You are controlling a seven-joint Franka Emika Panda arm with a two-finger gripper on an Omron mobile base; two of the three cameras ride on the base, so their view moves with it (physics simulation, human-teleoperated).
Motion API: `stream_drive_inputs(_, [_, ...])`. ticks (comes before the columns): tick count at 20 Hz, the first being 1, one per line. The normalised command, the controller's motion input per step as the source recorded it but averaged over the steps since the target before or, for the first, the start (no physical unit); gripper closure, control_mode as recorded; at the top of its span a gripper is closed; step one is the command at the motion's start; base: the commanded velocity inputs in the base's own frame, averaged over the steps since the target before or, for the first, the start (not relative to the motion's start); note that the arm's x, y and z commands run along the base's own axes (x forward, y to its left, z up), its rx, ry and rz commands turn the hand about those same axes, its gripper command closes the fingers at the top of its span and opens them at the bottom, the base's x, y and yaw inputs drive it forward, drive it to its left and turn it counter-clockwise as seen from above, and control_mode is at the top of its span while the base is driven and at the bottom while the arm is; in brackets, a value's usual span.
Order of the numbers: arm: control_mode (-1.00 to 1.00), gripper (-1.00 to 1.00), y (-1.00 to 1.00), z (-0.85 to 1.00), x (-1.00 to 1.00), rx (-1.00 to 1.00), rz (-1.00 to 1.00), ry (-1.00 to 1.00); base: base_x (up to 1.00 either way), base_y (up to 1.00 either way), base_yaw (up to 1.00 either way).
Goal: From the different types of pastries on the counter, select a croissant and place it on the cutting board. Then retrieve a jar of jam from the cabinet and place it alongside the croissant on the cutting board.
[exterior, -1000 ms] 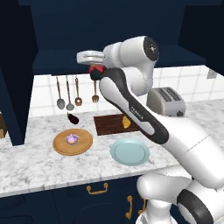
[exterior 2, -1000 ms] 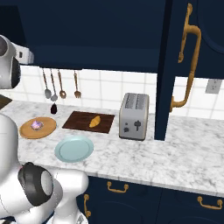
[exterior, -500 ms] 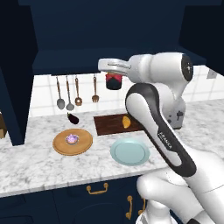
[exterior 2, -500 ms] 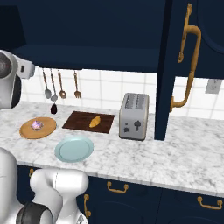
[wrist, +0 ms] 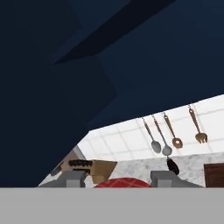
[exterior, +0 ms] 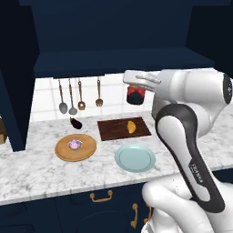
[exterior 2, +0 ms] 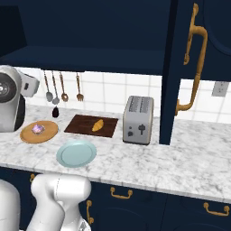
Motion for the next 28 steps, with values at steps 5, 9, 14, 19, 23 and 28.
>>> stream_drive_inputs(5, [-1.0, 1.0, -0.43, -0.27, -0.3, 0.01, -0.05, 0.08, 0.0, 0.0, 0.0])
stream_drive_inputs(9, [-1.0, 1.0, -0.42, -0.42, -0.07, -0.01, -0.05, 0.17, 0.0, 0.0, 0.0])
stream_drive_inputs(14, [-1.0, 1.0, -0.11, -0.34, 0.07, -0.12, -0.03, 0.1, 0.0, 0.0, 0.0])
stream_drive_inputs(19, [-1.0, 1.0, 0.0, -0.35, 0.04, -0.19, 0.0, 0.02, 0.0, 0.0, 0.0])
stream_drive_inputs(23, [-1.0, 1.0, 0.0, -0.24, 0.0, -0.25, 0.0, -0.02, 0.0, 0.0, 0.0])
stream_drive_inputs(28, [-1.0, 1.0, 0.0, -0.13, 0.1, -0.21, 0.0, -0.06, 0.0, 0.0, 0.0])
